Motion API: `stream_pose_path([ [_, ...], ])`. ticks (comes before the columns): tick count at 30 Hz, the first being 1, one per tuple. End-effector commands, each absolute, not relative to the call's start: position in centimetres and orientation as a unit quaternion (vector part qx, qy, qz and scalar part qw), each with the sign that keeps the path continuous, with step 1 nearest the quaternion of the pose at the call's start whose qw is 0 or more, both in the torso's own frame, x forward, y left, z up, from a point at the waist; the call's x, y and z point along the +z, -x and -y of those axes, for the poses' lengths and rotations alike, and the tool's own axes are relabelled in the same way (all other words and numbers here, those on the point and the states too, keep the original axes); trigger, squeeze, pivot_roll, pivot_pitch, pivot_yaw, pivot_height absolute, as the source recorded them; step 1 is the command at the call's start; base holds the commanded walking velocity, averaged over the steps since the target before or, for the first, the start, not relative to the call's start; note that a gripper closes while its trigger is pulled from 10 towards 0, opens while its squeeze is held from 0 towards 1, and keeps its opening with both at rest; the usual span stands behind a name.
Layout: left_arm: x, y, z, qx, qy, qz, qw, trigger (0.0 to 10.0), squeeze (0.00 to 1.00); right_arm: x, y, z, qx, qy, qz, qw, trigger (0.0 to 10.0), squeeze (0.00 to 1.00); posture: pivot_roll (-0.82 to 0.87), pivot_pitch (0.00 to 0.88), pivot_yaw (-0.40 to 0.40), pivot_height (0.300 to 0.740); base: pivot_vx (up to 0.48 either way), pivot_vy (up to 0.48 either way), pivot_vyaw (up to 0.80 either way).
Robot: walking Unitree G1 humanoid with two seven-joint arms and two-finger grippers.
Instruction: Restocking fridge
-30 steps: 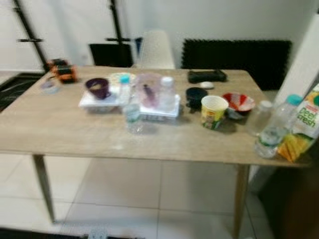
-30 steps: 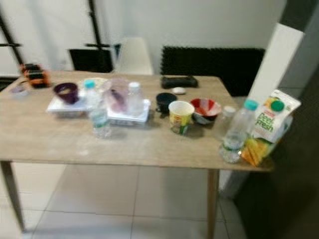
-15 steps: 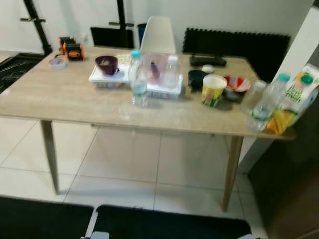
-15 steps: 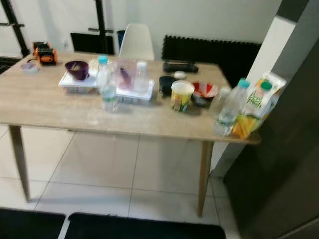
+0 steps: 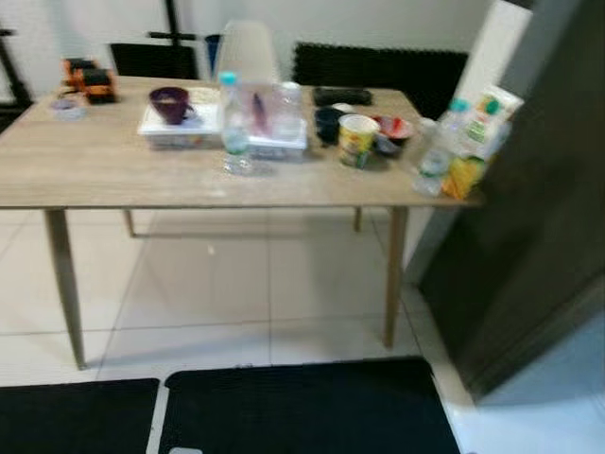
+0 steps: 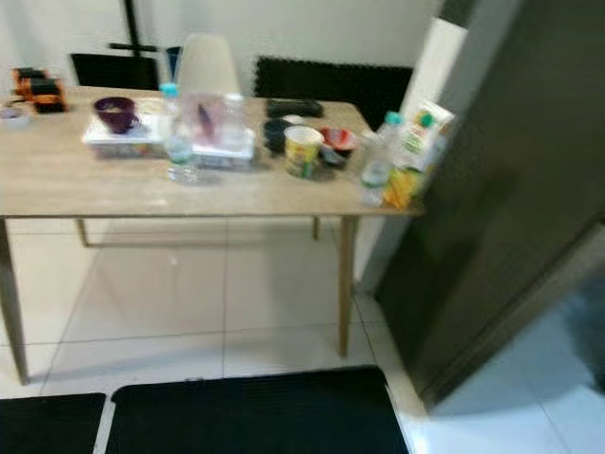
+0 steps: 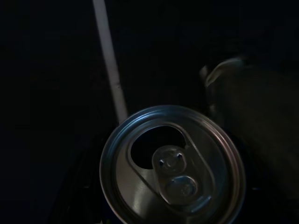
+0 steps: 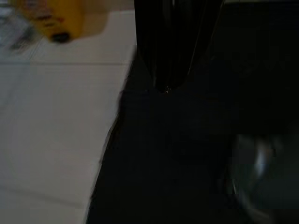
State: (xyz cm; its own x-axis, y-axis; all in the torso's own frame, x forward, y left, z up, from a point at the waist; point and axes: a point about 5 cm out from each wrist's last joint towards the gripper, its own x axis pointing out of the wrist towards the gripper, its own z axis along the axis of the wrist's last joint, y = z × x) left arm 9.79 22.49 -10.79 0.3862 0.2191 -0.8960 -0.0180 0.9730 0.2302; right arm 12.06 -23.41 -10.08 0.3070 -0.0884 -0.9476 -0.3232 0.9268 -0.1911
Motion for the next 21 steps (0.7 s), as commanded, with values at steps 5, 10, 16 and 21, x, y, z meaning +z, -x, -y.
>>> stream_pose_path([
  [5,-10.9,-9.65,-22.2,0.06,-0.095,-0.554,0.825,10.0,0.0,-10.22,-11.24,23.85,0.073,0.182,-0.597,0.778,10.0,0.0,-0.07,0.025,-0.042,0.74,0.0,0.0,-0.72],
  [10,-10.97,-9.54,-22.05,0.056,-0.088,-0.558,0.823,10.0,0.0,-10.26,-11.1,23.83,0.074,0.182,-0.6,0.775,10.0,0.0,-0.07,0.025,-0.041,0.74,0.0,0.0,-0.72],
  [16,-11.03,-9.38,-21.95,0.048,-0.085,-0.561,0.822,10.0,0.0,-10.27,-11.14,23.77,0.076,0.182,-0.601,0.775,10.0,0.0,-0.07,0.025,-0.04,0.74,0.0,0.0,-0.73],
  [21,-11.01,-9.3,-22.13,0.051,-0.092,-0.561,0.821,10.0,0.0,-10.24,-11.28,23.71,0.077,0.182,-0.599,0.776,10.0,0.0,-0.07,0.025,-0.04,0.74,0.0,0.0,-0.73],
])
